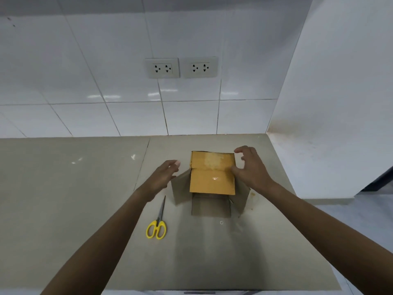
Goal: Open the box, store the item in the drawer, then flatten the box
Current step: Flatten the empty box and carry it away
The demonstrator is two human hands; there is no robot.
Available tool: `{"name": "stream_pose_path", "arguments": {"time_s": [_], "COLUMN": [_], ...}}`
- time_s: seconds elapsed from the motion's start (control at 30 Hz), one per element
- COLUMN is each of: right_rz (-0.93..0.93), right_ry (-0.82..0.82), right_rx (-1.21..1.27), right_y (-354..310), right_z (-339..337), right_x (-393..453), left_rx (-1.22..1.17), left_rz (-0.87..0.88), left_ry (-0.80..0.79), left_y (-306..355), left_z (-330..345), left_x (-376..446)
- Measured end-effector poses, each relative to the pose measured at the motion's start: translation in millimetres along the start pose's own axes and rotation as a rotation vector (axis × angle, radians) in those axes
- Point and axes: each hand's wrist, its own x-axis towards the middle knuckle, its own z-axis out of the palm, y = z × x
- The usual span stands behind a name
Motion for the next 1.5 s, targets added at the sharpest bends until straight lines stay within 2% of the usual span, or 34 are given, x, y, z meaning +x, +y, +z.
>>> {"name": "stream_pose_path", "arguments": {"time_s": [0.07,0.13,0.17,0.23,0.3,0.4,0.53,0.63,0.73,0.8,0.87,0.93,1.03,1.17,1.23,1.33,1.5], "right_rz": [-0.154,-0.19,-0.176,-0.132,-0.092,0.056,0.236,0.243,0.221,0.191,0.166,0.137,0.035,0.128,0.163,0.156,0.117], "right_ry": [-0.044,-0.113,-0.128,-0.117,-0.103,-0.139,-0.232,-0.278,-0.306,-0.338,-0.349,-0.323,-0.255,-0.249,-0.233,-0.191,-0.177], "right_rx": [-0.168,-0.2,-0.184,-0.149,-0.166,-0.186,-0.009,-0.004,-0.016,-0.041,-0.184,-0.4,-0.557,-0.443,-0.405,-0.365,-0.367], "right_y": [-5.4,-14.3,-18.0,-20.5,-20.9,-20.2,-19.5,-19.5,-16.3,-15.0,-17.3,-25.7,-39.7,-52.6,-52.7,-48.3,-43.8], "right_z": [1.8,5.4,8.2,14.2,18.3,24.2,28.0,25.2,17.0,13.1,11.6,11.3,15.7,31.6,39.3,42.4,39.1], "right_x": [-0.9,-3.6,-5.6,-8.1,-9.1,-4.3,2.5,5.0,7.0,6.6,5.5,4.5,9.3,20.6,19.5,15.4,12.5], "left_rx": [0.084,0.12,0.236,0.696,1.002,1.046,1.201,1.136,0.979,0.69,0.269,0.112,0.263,0.888,1.12,1.236,1.241], "left_rz": [-0.018,-0.141,-0.228,-0.351,-0.327,-0.308,-0.25,-0.307,-0.288,-0.241,-0.202,-0.063,0.226,0.527,0.668,0.751,0.847], "left_ry": [0.183,0.374,0.413,0.347,0.28,0.238,0.158,0.109,0.073,0.069,0.133,0.215,0.205,0.063,0.038,0.006,0.024], "left_y": [-10.8,-37.1,-53.6,-83.7,-96.4,-89.7,-81.8,-88.8,-84.2,-74.2,-52.9,-22.7,26.6,71.5,81.6,83.8,76.9], "left_z": [3.8,2.9,4.2,13.9,27.3,34.7,43.7,39.4,20.5,1.3,-17.0,-33.1,-46.3,-38.0,-28.7,-24.9,-25.4], "left_x": [5.5,8.0,4.1,-12.5,-26.5,-21.8,-13.8,-8.6,-3.3,-2.2,-4.7,-6.6,-2.5,13.0,20.7,29.4,35.4]}}
